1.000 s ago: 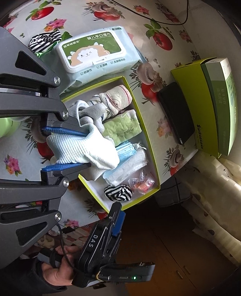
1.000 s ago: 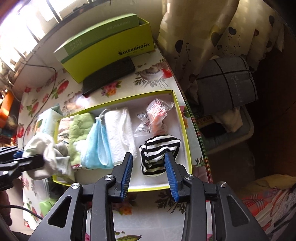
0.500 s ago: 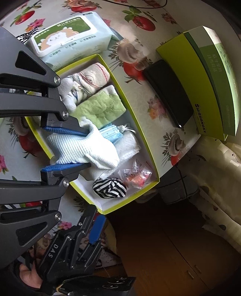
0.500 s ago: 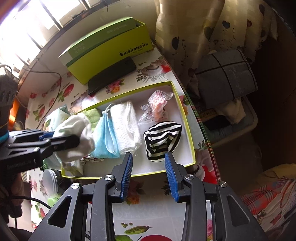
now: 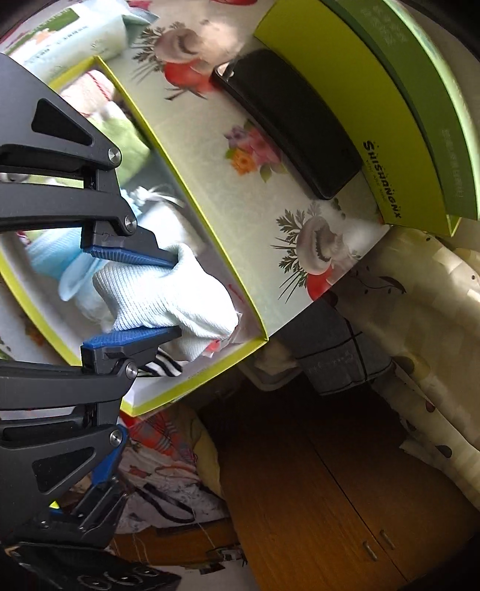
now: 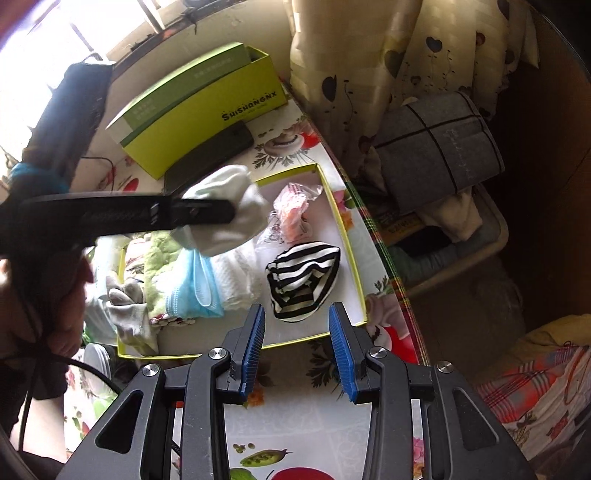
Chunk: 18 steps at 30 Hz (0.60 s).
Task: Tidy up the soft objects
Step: 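Lower the white towel cloth into the tray and open the left tool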
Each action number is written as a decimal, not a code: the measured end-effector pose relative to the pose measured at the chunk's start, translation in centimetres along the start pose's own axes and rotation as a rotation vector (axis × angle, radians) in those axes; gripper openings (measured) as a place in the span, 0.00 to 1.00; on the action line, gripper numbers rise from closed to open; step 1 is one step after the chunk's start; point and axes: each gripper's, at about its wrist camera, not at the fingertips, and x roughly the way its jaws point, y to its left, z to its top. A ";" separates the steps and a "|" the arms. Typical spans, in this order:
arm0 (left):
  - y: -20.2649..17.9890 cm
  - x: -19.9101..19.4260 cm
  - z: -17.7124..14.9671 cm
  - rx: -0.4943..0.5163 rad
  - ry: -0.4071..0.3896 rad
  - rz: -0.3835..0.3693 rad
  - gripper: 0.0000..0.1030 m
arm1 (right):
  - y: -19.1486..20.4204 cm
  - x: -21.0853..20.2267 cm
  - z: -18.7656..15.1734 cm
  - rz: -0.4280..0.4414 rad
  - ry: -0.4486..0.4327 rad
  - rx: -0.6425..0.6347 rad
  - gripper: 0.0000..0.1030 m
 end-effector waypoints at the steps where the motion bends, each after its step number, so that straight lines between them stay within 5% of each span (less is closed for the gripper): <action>1: 0.0 0.3 0.2 -0.002 0.003 0.000 0.36 | 0.0 0.0 -0.1 -0.001 0.001 0.001 0.34; 5: 0.0 0.4 0.3 0.004 -0.002 -0.002 0.47 | 0.0 0.0 -0.1 -0.004 0.002 0.002 0.34; 18: 1.1 -6.6 -2.7 -0.020 -0.082 0.016 0.47 | 2.9 -1.6 1.2 -0.006 -0.029 -0.051 0.34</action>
